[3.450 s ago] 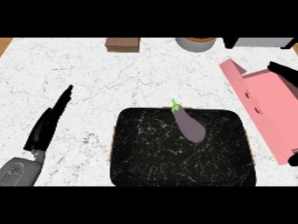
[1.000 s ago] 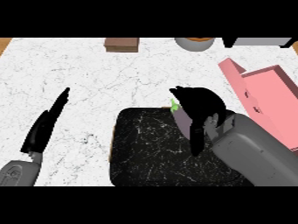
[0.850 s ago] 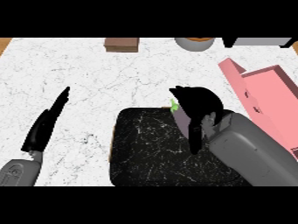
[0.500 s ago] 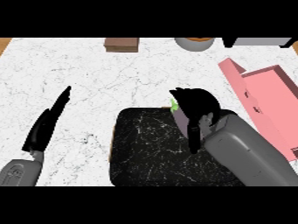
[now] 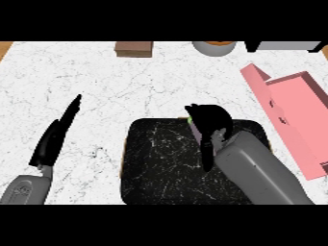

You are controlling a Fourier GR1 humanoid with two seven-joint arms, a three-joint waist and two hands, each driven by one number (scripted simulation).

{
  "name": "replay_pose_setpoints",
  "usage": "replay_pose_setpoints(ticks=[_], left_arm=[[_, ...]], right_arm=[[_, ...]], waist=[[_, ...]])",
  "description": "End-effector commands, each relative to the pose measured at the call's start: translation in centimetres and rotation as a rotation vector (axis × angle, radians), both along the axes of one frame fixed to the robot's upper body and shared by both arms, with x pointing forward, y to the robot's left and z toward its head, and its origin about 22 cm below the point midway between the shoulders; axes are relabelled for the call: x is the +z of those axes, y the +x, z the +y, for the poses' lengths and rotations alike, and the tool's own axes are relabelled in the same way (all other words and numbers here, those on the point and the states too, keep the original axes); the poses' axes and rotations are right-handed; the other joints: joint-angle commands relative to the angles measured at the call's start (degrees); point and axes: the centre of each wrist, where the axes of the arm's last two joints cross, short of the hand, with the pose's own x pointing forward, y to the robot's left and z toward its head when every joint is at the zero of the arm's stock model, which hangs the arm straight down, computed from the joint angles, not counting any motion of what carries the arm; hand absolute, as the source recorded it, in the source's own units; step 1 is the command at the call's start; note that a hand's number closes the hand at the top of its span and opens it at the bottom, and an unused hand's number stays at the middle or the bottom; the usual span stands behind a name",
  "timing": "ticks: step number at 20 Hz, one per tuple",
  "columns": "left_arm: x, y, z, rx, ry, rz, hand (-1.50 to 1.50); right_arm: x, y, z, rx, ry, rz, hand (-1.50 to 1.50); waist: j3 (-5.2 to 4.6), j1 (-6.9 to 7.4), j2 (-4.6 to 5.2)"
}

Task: Pick the eggplant from the tray and place it in the cardboard box

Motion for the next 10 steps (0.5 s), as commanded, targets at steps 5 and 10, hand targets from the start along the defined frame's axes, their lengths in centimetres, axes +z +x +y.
replay_pose_setpoints(ticks=[5, 10], left_arm=[[0.2, 1.2, 1.4, -0.004, 0.003, 0.006, 0.00], [-0.3, -0.2, 0.5, 0.001, 0.005, 0.004, 0.00]], right_arm=[[-4.3, 0.6, 0.0, 0.006, -0.011, -0.003, -1.50], [-3.0, 0.4, -1.4, 0.112, -0.078, -0.085, 1.50]], waist=[[0.00, 0.14, 0.18], [0.01, 0.13, 0.07]])
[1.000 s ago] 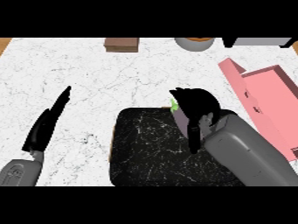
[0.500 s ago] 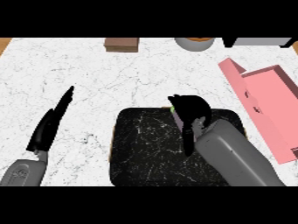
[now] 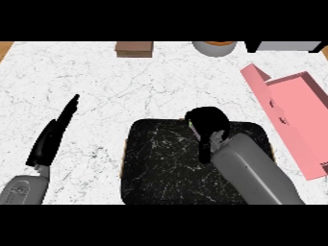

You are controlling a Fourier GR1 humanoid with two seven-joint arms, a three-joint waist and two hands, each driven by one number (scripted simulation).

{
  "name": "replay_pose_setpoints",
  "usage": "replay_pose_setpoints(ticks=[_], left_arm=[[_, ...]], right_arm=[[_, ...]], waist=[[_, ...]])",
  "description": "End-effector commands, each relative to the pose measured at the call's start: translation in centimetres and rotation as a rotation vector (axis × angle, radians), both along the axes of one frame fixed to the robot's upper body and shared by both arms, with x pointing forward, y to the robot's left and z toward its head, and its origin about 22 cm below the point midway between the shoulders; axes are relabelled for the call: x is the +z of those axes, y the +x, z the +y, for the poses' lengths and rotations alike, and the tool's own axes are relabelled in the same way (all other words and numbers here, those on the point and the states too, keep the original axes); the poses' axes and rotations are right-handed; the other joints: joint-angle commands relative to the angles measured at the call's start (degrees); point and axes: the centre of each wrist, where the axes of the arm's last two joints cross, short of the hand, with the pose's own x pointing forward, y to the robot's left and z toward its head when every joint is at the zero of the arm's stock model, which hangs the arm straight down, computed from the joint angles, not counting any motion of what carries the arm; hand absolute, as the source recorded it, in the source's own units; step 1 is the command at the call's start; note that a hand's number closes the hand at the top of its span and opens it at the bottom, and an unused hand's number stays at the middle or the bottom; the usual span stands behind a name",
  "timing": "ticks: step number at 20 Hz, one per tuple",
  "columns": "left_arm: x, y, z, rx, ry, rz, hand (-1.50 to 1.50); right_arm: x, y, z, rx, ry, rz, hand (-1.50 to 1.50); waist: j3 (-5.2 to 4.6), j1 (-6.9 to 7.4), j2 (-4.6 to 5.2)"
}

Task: Pick the eggplant from the tray and place it in the cardboard box

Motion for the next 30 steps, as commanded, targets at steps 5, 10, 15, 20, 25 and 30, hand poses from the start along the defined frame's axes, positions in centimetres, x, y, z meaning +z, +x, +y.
replay_pose_setpoints(ticks=[5, 10, 15, 20, 25, 30], left_arm=[[-0.4, -0.6, -0.3, -0.008, -0.004, 0.006, 0.00], [-0.6, 0.3, -0.7, -0.001, 0.007, 0.001, 0.00], [1.5, 0.0, 0.0, 0.017, -0.001, 0.008, 0.00], [0.2, -1.3, 0.7, 0.040, 0.003, 0.002, 0.00], [0.5, -1.8, 1.0, 0.023, -0.006, 0.003, 0.00], [0.9, 0.6, 1.6, 0.044, -0.003, -0.004, 0.00]], right_arm=[[-1.2, -0.7, 1.9, 0.127, -0.017, -0.200, 1.50], [-2.0, 0.5, 1.3, 0.122, -0.014, -0.277, 1.50], [-0.5, -4.5, -2.7, 0.288, 0.058, -0.371, 1.50], [-1.6, -11.8, -6.4, 0.472, 0.176, -0.482, 1.50], [4.3, -15.0, -8.7, 0.414, 0.197, -0.618, 1.50], [9.5, -16.0, -12.4, 0.371, 0.224, -0.771, 1.50]], waist=[[0.02, 0.08, 0.15], [0.02, 0.02, 0.20], [0.05, -1.04, -0.23], [0.08, -2.14, -0.49], [0.01, -1.36, -0.34], [-0.02, -1.92, -0.05]])
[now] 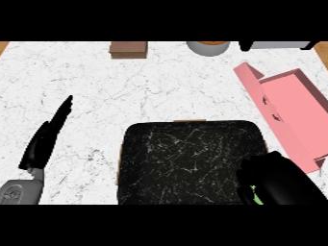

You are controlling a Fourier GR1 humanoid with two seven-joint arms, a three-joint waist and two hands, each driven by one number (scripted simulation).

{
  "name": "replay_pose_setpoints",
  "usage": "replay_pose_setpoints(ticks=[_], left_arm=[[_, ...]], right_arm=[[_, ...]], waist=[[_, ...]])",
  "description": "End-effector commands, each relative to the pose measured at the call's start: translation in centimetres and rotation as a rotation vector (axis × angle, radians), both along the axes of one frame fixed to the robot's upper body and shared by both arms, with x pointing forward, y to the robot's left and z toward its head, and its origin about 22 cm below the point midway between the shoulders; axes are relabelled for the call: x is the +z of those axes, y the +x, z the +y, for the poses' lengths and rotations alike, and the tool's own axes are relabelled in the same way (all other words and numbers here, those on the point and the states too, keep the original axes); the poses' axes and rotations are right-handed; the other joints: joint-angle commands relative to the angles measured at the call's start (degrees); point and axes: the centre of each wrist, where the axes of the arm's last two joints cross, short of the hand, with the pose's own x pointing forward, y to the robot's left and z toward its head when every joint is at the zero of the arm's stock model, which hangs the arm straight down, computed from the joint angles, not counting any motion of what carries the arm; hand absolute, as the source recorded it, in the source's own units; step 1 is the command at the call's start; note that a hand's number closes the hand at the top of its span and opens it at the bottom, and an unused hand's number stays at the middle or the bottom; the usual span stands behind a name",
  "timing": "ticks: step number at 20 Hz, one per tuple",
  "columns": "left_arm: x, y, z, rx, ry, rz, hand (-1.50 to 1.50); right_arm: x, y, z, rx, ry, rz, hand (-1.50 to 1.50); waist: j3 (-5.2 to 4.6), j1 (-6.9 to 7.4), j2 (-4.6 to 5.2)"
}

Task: Pick the eggplant from the tray and place it in the cardboard box

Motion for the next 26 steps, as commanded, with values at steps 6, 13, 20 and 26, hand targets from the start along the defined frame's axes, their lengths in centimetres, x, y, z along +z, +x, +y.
replay_pose_setpoints(ticks=[6, 13, 20, 26], left_arm=[[0.1, 0.0, 0.2, -0.001, 0.014, 0.004, 0.00], [-0.6, -1.2, -1.4, -0.017, 0.001, 0.008, 0.00], [-1.6, -0.3, 0.4, -0.032, -0.004, -0.004, 0.00], [-1.1, 0.9, 0.3, -0.030, -0.003, -0.014, 0.00]], right_arm=[[9.5, -4.4, -3.9, -0.178, 0.094, -0.221, 1.50], [11.8, -2.3, -7.6, -0.357, 0.176, -0.252, 1.50], [14.1, 3.3, -13.6, -0.510, 0.211, -0.246, 1.50], [13.5, 6.2, -19.7, -0.564, 0.123, -0.191, 1.50]], waist=[[-0.01, -0.15, 0.02], [0.01, 0.56, -0.01], [-0.03, 1.65, 0.45], [0.00, 1.82, 0.57]])
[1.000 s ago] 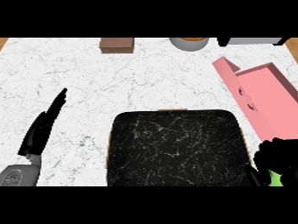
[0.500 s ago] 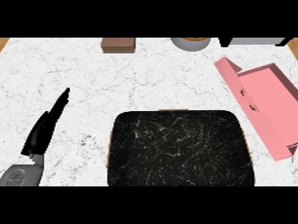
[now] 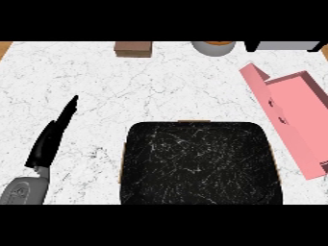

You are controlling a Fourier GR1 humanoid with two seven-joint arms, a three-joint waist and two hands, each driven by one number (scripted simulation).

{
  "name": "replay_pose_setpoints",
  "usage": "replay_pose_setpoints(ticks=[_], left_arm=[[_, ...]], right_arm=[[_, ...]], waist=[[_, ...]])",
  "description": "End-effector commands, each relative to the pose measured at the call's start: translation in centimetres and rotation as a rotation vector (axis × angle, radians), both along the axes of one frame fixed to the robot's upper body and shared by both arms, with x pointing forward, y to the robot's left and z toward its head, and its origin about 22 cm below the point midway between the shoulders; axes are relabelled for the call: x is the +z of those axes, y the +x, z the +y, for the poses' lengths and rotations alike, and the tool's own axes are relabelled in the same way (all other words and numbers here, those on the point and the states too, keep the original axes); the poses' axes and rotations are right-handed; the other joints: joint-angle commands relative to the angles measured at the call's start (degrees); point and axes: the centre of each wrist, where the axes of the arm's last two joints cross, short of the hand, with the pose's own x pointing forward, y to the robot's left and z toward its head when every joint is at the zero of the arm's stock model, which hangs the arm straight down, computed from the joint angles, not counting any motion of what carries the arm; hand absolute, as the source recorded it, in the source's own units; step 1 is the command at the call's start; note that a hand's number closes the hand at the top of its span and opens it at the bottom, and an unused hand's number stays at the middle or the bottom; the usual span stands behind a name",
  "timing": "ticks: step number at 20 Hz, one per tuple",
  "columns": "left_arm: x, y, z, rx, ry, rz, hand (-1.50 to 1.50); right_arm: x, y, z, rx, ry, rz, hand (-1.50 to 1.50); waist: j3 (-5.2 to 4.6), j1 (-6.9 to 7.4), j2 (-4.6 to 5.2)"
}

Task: Pick the eggplant from the tray and place it in the cardboard box

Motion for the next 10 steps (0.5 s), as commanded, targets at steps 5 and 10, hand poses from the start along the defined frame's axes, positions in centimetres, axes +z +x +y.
replay_pose_setpoints(ticks=[5, 10], left_arm=[[0.1, 1.4, -0.2, -0.018, 0.019, -0.004, 0.00], [0.7, 0.9, 0.1, -0.016, -0.010, 0.011, 0.00]], right_arm=[[-3.7, 4.9, -4.7, -0.075, 0.000, 0.215, 1.50], [-6.4, 7.1, -5.6, -0.028, 0.114, 0.455, -1.50]], waist=[[0.00, 0.80, 0.41], [0.03, 1.39, 0.23]])
